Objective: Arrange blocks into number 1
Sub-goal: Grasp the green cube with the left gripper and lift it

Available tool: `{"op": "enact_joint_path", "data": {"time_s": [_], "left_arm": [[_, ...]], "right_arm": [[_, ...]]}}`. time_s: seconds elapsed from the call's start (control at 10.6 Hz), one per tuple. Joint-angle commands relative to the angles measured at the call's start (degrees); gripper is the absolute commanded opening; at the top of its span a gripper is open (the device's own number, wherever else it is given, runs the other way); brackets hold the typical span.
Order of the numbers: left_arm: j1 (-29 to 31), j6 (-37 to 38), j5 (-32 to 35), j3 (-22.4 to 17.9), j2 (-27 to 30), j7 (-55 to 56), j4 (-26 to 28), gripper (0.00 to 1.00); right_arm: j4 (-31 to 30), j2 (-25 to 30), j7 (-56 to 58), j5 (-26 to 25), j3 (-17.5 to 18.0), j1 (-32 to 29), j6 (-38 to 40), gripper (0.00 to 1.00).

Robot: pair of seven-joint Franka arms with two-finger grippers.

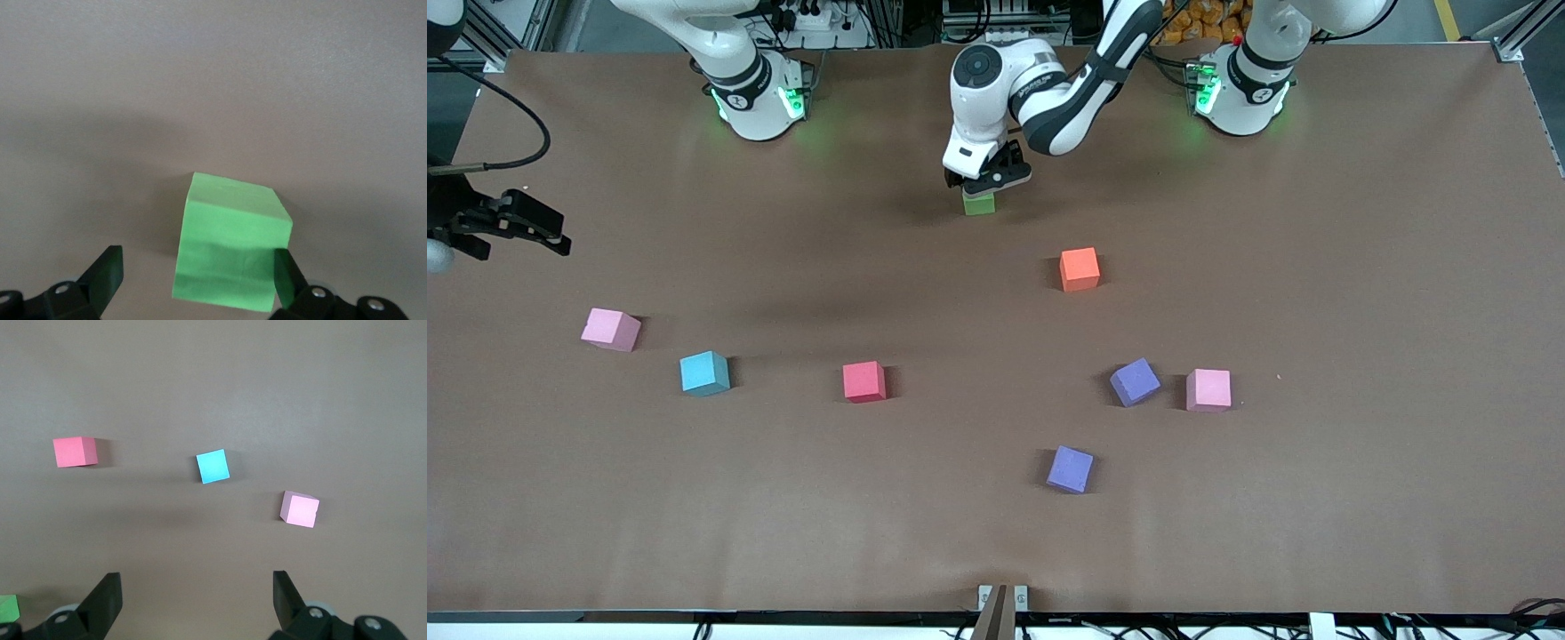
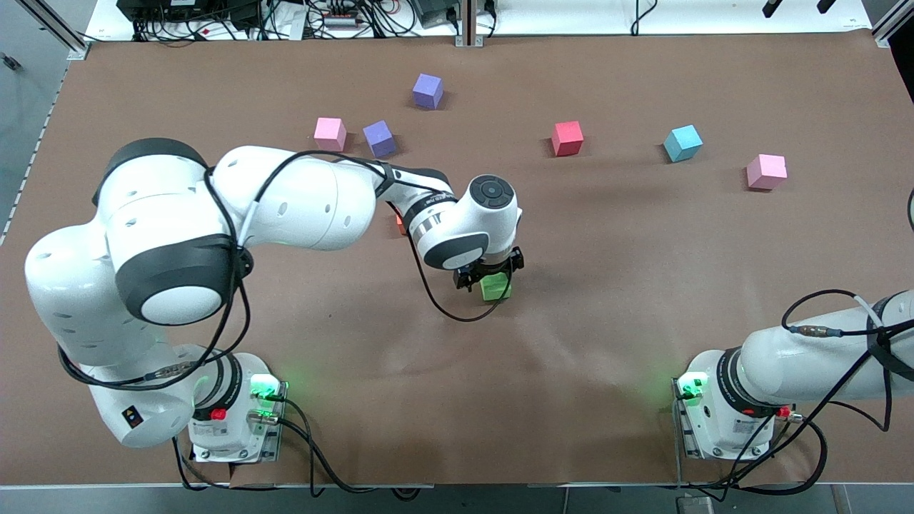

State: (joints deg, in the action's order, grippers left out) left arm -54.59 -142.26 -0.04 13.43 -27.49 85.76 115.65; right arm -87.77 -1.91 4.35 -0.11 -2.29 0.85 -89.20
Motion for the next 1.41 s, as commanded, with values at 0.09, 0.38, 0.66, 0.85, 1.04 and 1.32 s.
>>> {"op": "enact_joint_path", "data": {"time_s": [0.09,0.38,0.66,0.85,1.04,1.32], "left_arm": [[-0.2,-0.6,1.7,-0.3,-2.0,1.8,-2.6,1.00],[-0.2,-0.7,2.6,-0.5,-3.1,1.8,-3.6,1.00],[-0.2,-0.9,2.7,-0.6,-3.8,1.8,-4.2,1.00],[-0.1,-0.9,2.7,-0.5,-3.8,1.7,-4.2,0.02],[-0.3,-0.9,2.9,-0.5,-3.9,1.3,-4.3,0.00],[1.8,-0.6,9.3,-0.8,-4.1,-2.5,-7.1,0.00]], "right_arm": [[-1.1,1.0,-0.8,0.7,-0.1,-0.1,-0.3,1.00],[-1.2,0.4,-0.7,0.3,-0.1,-0.1,0.2,1.00],[-2.3,-1.3,-0.7,0.2,0.0,0.4,0.8,1.00],[-2.6,0.0,-0.9,0.2,-0.1,0.3,-0.3,1.00],[-3.6,2.4,-1.2,0.3,-0.1,0.2,-2.9,1.00],[-3.7,3.8,-1.3,0.3,-0.1,0.3,-2.8,1.00]]}}
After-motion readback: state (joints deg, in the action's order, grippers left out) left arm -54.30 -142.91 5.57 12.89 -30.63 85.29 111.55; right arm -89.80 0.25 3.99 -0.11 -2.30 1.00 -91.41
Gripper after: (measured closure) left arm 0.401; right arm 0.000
